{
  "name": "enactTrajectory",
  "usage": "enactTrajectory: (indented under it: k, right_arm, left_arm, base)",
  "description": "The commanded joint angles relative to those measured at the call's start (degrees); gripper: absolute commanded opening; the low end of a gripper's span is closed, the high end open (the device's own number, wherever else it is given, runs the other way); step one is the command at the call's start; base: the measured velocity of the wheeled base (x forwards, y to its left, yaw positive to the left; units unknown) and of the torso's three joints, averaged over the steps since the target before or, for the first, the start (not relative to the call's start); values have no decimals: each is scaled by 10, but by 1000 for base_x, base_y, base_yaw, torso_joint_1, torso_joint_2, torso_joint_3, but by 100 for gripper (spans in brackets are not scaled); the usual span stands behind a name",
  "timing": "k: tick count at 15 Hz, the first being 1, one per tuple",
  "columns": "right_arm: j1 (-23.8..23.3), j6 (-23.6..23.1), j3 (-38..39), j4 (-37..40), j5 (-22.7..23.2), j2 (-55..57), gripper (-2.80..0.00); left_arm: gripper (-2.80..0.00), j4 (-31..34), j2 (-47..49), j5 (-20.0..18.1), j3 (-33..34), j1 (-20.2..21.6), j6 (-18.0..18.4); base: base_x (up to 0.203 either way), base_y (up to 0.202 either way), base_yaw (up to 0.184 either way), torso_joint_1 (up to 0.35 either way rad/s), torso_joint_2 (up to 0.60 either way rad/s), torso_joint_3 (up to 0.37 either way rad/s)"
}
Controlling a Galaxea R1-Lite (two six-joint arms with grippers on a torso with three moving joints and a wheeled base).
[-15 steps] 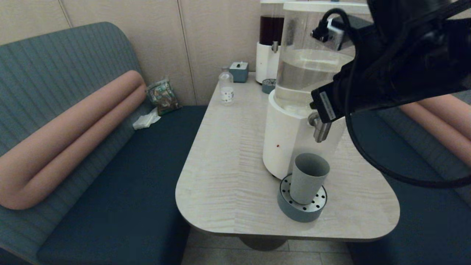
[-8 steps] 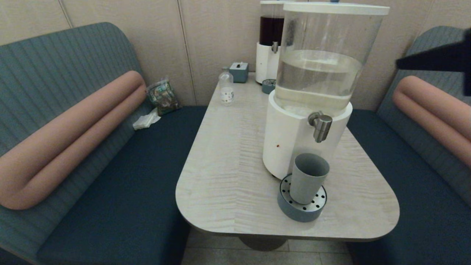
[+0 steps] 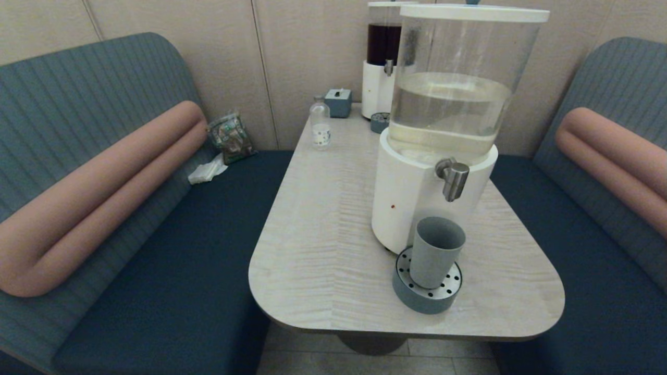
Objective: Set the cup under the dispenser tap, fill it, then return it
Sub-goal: Place the cup next to the water dispenser
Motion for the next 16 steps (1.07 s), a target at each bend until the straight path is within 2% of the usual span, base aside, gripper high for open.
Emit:
enactTrajectory:
  k: [1,2,3,5,7,9,11,13,14,15,16]
  right_arm:
    - [-37,12,88,-3,-2,-132,-280]
    - [-49,48,127,-9,-8,-143,-280]
    - [-62,62,153,-12,-2,-147,-280]
    - [-109,49,198,-6,65,-190,-280]
    - [-109,37,241,5,85,-257,-280]
    - [-107,28,328,-3,95,-300,-280]
    - [-106,23,446,-87,98,-301,-280]
    - [-106,5,554,-274,111,-301,-280]
    - [-106,-5,585,-334,138,-302,-280]
    - [-106,-3,592,-340,148,-302,-280]
    - [-106,0,590,-306,150,-301,-280]
  left_arm:
    - [-280,0,1,0,1,0,0]
    - [-280,0,1,0,1,0,0]
    - [-280,0,1,0,1,0,0]
    - [-280,0,1,0,1,0,0]
    - [-280,0,1,0,1,0,-1]
    - [-280,0,1,0,1,0,0]
    - [-280,0,1,0,1,0,0]
    - [-280,0,1,0,1,0,0]
    - [-280,0,1,0,1,0,0]
    - [-280,0,1,0,1,0,0]
    - [-280,0,1,0,1,0,0]
  base:
    - [0,0,0,0,0,0]
    - [0,0,0,0,0,0]
    - [0,0,0,0,0,0]
    - [0,0,0,0,0,0]
    - [0,0,0,0,0,0]
    - [0,0,0,0,0,0]
    - [0,0,0,0,0,0]
    - [0,0,0,0,0,0]
    - [0,0,0,0,0,0]
    - [0,0,0,0,0,0]
    - [0,0,0,0,0,0]
